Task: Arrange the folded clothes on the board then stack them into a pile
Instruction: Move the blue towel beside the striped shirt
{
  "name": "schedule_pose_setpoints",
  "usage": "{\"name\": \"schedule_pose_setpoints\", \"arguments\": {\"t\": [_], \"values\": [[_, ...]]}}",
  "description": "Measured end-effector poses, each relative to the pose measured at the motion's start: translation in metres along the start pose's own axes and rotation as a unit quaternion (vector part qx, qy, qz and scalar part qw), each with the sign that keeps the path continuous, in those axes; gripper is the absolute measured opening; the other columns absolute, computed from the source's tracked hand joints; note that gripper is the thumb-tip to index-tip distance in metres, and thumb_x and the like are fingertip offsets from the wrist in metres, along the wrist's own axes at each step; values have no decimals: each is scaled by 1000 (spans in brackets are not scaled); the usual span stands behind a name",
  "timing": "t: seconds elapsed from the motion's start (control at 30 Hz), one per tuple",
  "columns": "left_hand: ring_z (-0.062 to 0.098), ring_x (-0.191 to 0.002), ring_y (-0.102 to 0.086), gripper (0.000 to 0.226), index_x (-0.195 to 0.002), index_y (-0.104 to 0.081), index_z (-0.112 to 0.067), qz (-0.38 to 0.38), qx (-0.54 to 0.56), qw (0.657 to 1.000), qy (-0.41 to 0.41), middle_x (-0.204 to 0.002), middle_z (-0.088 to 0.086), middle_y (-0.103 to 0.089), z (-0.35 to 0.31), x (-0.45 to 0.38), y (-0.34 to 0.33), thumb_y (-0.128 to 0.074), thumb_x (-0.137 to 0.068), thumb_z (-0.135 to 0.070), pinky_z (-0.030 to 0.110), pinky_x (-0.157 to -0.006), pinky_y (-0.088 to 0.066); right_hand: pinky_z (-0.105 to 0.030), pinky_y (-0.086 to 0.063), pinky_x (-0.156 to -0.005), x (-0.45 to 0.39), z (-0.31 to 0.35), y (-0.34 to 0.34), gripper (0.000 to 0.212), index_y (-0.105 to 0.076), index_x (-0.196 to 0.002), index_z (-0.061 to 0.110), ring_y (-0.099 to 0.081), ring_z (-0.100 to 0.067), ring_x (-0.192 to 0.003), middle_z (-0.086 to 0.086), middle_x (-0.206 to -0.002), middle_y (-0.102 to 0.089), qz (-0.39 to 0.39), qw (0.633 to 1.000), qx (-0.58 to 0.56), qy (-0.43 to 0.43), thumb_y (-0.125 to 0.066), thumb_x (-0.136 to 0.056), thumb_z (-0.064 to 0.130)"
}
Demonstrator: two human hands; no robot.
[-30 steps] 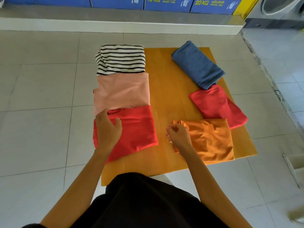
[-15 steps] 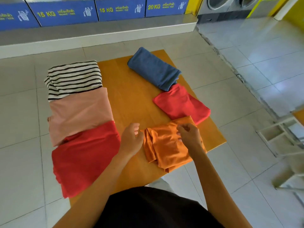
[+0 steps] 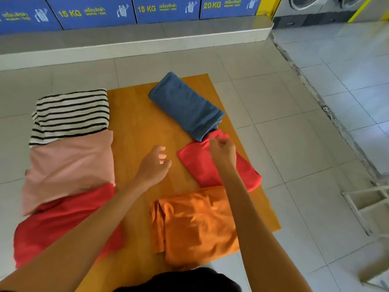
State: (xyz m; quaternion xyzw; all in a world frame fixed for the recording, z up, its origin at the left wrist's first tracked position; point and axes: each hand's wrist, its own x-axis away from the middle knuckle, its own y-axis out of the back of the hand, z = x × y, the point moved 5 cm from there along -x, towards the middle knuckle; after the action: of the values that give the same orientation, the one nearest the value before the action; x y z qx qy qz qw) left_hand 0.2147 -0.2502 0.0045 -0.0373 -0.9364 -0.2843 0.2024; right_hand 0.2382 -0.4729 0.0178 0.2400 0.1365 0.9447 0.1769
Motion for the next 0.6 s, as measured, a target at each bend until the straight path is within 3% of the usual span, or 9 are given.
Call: {"name": "schedule_pose_setpoints", "arguments": {"t": [0.07, 0.13, 0.23, 0.37, 0.43, 0.5, 0.6], "values": [[12, -106, -53, 52, -145, -35, -19, -27, -17, 999, 11, -137, 6, -54, -8, -22, 13, -54, -96, -20, 26, -84, -45, -27, -40, -54, -32, 18, -9, 43, -52, -120, 10, -51, -12, -67, 2, -87, -57, -16, 998, -51, -15, -62, -86, 35], [13, -105, -53, 54, -145, -34, -20, -62, -28, 997, 23, -138, 6, -53, -17, -48, 28, -54, -96, -20, 26, -80, -45, -25, -45, -62, -64, 29, -18, 64, -39, -139, 3, -55, -16, -84, -6, -109, -57, -31, 994, -90, -54, -64, -91, 36], [18, -102, -56, 52, -144, -36, -20, -90, -39, 994, 51, -137, 7, -55, -28, -85, 44, -55, -95, -23, 29, -78, -48, -36, -53, -87, -101, 35, -38, 76, -38, -145, 4, -61, -31, -119, -15, -136, -56, -11, 991, -88, -100, -69, -87, 42], [16, -98, -55, 53, -143, -37, -19, -108, -62, 991, 54, -137, 7, -53, -35, -135, 57, -54, -93, -27, 27, -72, -46, -31, -50, -80, -127, 36, -56, 69, -42, -147, 13, -63, -27, -117, -9, -132, -62, 42, 996, -28, -79, -70, -86, 26], [18, -110, -54, 57, -145, -36, -16, -137, -118, 983, 24, -142, 7, -49, -41, -158, 64, -55, -94, -28, 30, -83, -47, -35, -53, -91, -137, 40, -60, 71, -37, -151, 13, -60, -28, -123, -9, -138, -58, 52, 998, 6, -39, -70, -89, 22], [27, -134, -42, 64, -149, -31, -14, -175, -177, 968, -21, -151, 10, -39, -45, -179, 71, -57, -94, -32, 37, -104, -42, -41, -53, -100, -151, 46, -66, 68, -38, -150, 12, -60, -29, -124, -10, -138, -59, 72, 996, 46, -12, -69, -90, 22], [32, -150, -12, 78, -155, -13, -21, -172, -236, 955, -51, -162, 14, -12, -44, -198, 69, -52, -94, -48, 46, -119, -22, -41, -55, -95, -176, 60, -81, 60, -43, -146, 12, -63, -30, -118, -11, -131, -63, 107, 990, 88, 7, -67, -92, 23]]}}
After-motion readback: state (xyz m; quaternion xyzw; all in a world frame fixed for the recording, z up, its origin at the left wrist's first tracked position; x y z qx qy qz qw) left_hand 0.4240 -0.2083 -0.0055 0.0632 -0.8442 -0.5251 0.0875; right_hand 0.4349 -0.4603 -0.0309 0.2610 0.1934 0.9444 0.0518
